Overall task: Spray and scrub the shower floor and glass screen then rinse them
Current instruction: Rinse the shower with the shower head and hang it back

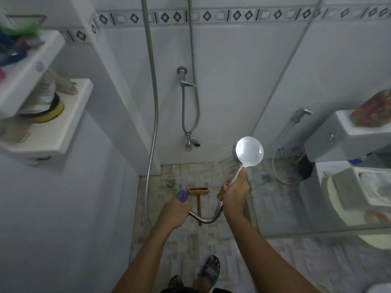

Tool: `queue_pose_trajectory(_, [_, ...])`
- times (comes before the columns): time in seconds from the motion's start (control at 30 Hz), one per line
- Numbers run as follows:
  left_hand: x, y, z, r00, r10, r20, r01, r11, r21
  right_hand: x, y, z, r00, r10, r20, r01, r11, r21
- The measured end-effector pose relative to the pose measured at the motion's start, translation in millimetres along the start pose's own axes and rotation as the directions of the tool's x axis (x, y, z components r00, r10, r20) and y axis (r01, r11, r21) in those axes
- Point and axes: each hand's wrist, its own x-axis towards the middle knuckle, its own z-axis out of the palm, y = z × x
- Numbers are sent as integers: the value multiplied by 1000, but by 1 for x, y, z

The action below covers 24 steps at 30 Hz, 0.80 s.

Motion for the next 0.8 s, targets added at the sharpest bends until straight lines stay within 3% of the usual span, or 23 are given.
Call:
queue_pose_trajectory(0.17, [-22, -26, -18, 1000, 13, 27, -13, 1000, -7, -35, 22, 8, 999, -33, -9, 32, 993, -110])
queue_pose_trajectory(0.4, [-50, -85, -45, 999, -28, 30, 29, 999, -16, -91, 37, 32, 983, 113, 146, -100, 991, -91])
queue_pose_trajectory(0.63, [-82, -148, -81, 984, -144, -107, 131, 985, -116, -151, 60, 80, 921, 206, 330, -161, 974, -158])
queue_pose_trajectory(0.8, [-109, -177, -102, 956, -203, -212, 176, 974, -142, -189, 63, 105, 895, 266, 359, -205, 958, -198])
